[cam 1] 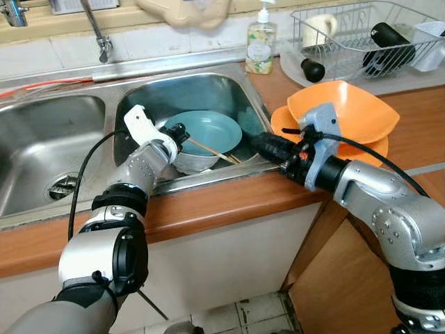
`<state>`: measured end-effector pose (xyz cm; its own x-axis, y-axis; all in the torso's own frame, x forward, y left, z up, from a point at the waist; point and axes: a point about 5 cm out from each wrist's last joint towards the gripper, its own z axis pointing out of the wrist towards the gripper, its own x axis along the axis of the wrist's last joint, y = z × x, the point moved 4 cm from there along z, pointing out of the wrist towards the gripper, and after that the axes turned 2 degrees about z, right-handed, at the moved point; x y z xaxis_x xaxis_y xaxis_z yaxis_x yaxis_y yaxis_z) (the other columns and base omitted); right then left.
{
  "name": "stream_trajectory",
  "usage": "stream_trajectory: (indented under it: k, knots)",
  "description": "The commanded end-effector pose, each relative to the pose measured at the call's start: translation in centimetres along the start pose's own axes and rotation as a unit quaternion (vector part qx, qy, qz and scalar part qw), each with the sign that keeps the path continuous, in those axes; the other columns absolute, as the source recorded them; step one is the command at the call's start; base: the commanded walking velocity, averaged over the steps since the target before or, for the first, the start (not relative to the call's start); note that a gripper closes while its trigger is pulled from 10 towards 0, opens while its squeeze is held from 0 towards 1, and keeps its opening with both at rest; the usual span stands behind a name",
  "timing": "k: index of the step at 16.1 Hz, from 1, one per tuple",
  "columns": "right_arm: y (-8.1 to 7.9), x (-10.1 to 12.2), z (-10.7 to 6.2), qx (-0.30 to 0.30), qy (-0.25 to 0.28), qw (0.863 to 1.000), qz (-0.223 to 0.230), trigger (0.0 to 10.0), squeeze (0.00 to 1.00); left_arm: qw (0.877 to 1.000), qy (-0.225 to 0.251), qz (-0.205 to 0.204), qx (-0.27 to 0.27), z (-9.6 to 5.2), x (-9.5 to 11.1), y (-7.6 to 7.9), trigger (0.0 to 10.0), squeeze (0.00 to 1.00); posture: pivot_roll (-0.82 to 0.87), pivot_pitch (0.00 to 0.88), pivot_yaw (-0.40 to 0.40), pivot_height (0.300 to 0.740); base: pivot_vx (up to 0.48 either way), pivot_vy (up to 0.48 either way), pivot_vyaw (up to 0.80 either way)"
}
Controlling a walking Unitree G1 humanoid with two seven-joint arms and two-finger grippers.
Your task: Kitchen organization
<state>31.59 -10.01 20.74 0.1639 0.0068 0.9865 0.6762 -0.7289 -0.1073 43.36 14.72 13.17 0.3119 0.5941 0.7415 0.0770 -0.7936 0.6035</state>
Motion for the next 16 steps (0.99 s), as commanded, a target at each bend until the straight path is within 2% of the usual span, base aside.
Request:
stream_trajectory:
  k: [1,2,3,5,6,7,8,9,10,11,12,13,14,15,16]
  knots:
    - [0.7,1.1,0.1,-0.019,0.015,1.0,0.007,10.0,1.0,1.0,0.016,0.016,-0.005,0.0,1.2,0.5,10.0,1.0,-0.13,0.0,0.086,0.74,0.0,0.0,0.0]
    - [1.5,1.7,0.0,-0.046,0.026,0.999,-0.001,10.0,1.0,0.998,0.026,0.053,-0.022,-0.1,1.7,0.9,10.0,1.0,-0.12,0.0,0.088,0.74,0.0,0.0,0.0]
    - [2.2,2.1,-0.1,-0.065,0.031,0.997,-0.006,10.0,1.0,0.996,0.033,0.072,-0.035,-0.2,1.9,1.3,10.0,1.0,-0.12,0.0,0.088,0.74,0.0,0.0,0.0]
    - [5.3,3.3,-0.9,-0.152,0.038,0.988,-0.006,10.0,1.0,0.984,0.056,0.147,-0.086,-0.8,2.5,2.4,10.0,1.0,-0.12,0.0,0.085,0.74,0.0,0.0,0.0]
    - [8.0,3.4,-2.0,-0.228,0.018,0.973,-0.015,10.0,1.0,0.973,0.06,0.192,-0.109,-1.4,2.3,2.4,10.0,1.0,-0.12,0.0,0.078,0.74,0.0,0.0,0.0]
    - [9.1,3.3,-2.6,-0.261,0.007,0.965,-0.007,10.0,1.0,0.968,0.063,0.21,-0.12,-1.8,2.2,2.3,10.0,1.0,-0.12,0.0,0.076,0.74,0.0,0.0,0.0]
    - [9.3,3.3,-2.7,-0.265,0.006,0.964,-0.003,10.0,1.0,0.967,0.064,0.213,-0.122,-1.8,2.2,2.3,10.0,1.0,-0.12,0.0,0.076,0.74,0.0,0.0,0.0]
    - [10.3,3.8,-3.3,-0.285,0.011,0.958,-0.007,10.0,1.0,0.96,0.07,0.231,-0.14,-2.4,2.1,2.5,10.0,1.0,-0.11,0.0,0.071,0.74,0.0,0.0,0.0]
    - [11.6,4.2,-4.1,-0.315,0.013,0.949,-0.006,10.0,1.0,0.947,0.073,0.271,-0.156,-3.2,1.8,2.5,10.0,1.0,-0.11,0.0,0.069,0.74,0.0,0.0,0.0]
    - [12.7,4.5,-5.0,-0.34,0.01,0.94,0.0,10.0,1.0,0.928,0.077,0.322,-0.171,-4.2,1.3,2.6,10.0,1.0,-0.11,0.0,0.065,0.74,0.0,0.0,0.0]
    - [13.2,4.5,-5.6,-0.353,0.006,0.936,0.002,10.0,1.0,0.918,0.081,0.342,-0.186,-4.8,1.1,2.9,10.0,1.0,-0.11,0.0,0.064,0.74,0.0,0.0,0.0]
    - [14.3,4.4,-6.7,-0.379,-0.007,0.925,0.011,10.0,1.0,0.901,0.086,0.368,-0.213,-6.0,0.7,3.4,10.0,1.0,-0.11,0.0,0.063,0.74,0.0,0.0,0.0]
    - [15.1,4.2,-7.5,-0.396,-0.011,0.918,0.025,10.0,0.36,0.888,0.085,0.388,-0.232,-6.9,0.4,3.6,10.0,0.41,-0.11,0.0,0.063,0.74,0.0,0.0,0.0]
    - [15.8,3.8,-8.3,-0.409,-0.022,0.911,0.046,10.0,0.0,0.877,0.081,0.405,-0.247,-7.6,0.0,3.7,10.0,0.15,-0.11,0.0,0.063,0.74,0.0,0.0,0.0]
    - [16.4,3.2,-8.9,-0.416,-0.028,0.906,0.078,10.0,0.0,0.866,0.07,0.417,-0.267,-8.5,-0.7,3.9,10.0,0.0,-0.11,0.0,0.063,0.74,0.0,0.0,0.0]
